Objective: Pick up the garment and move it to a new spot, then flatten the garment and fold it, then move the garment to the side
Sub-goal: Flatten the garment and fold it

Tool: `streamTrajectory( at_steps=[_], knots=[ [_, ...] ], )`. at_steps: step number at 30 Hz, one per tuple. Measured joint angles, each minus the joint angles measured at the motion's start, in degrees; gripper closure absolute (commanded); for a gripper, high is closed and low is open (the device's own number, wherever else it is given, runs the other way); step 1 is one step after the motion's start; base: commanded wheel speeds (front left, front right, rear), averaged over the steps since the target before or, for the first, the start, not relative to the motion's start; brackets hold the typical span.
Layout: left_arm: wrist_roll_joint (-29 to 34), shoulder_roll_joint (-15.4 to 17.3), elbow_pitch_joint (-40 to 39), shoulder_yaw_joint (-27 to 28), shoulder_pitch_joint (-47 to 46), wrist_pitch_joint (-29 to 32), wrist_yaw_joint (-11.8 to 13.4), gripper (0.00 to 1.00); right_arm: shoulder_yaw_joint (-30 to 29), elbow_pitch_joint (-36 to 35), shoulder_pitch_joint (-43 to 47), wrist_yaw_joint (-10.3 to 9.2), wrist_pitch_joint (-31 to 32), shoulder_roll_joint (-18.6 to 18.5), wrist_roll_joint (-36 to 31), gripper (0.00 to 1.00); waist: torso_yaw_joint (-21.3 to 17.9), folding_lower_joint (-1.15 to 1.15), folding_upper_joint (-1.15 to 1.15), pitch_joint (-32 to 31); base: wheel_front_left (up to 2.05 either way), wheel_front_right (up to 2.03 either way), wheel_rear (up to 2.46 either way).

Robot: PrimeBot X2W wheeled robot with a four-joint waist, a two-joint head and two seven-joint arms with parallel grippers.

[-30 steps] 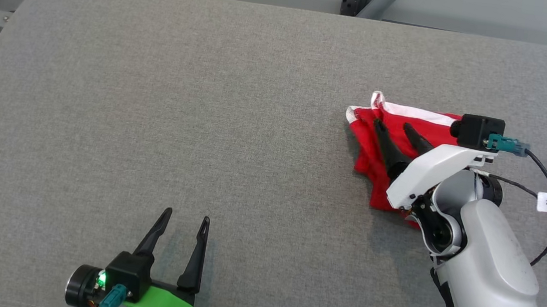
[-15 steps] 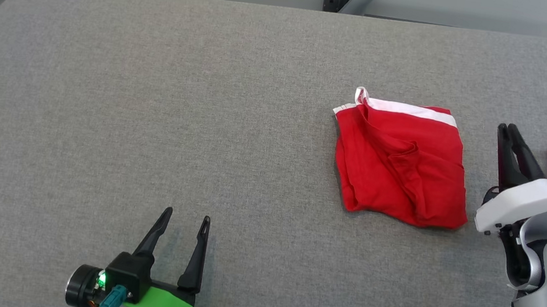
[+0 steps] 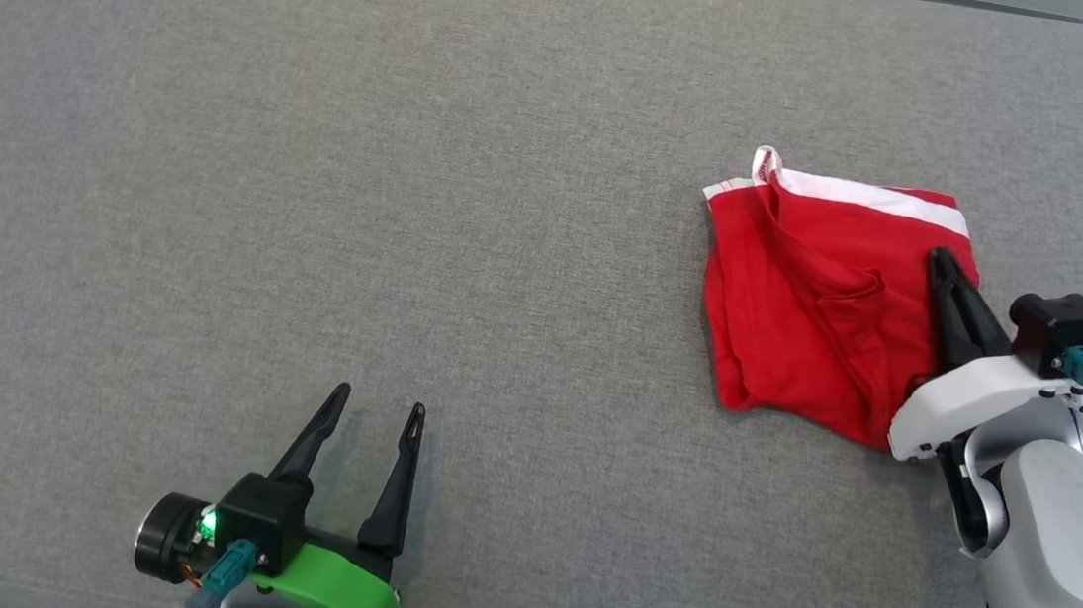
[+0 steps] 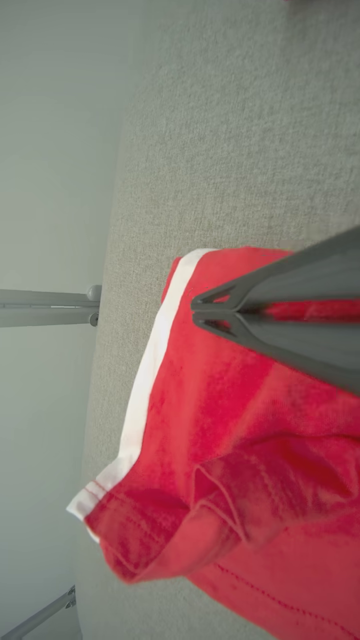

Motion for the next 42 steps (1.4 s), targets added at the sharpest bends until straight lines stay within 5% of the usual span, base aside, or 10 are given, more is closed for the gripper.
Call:
streamTrajectory(
  at_steps=[27, 34, 42],
  knots=[
    [-0.74, 0.0, 0.37, -0.14, 0.26, -0.01, 0.74, 0.0, 21.25, -5.14, 6.94, 0.0, -1.21, 2.02, 6.76, 1.0, 0.94, 0.0, 0.0, -1.14, 0.0, 0.0, 0.0],
    [-1.0, 0.0, 0.77, -0.73, 0.29, 0.0, 0.77, 0.0, 21.65, -5.02, 6.58, 0.0, -1.2, 3.49, 7.33, 1.0, 1.11, 0.0, 0.0, -1.9, 0.0, 0.0, 0.0],
    [-1.7, 0.0, 0.31, 0.43, 2.6, -0.01, 1.87, 0.0, 15.16, -14.29, 13.72, 0.0, -1.21, 3.57, 7.37, 1.0, 1.24, 0.0, 0.0, -5.4, 0.0, 0.0, 0.0]
  ],
)
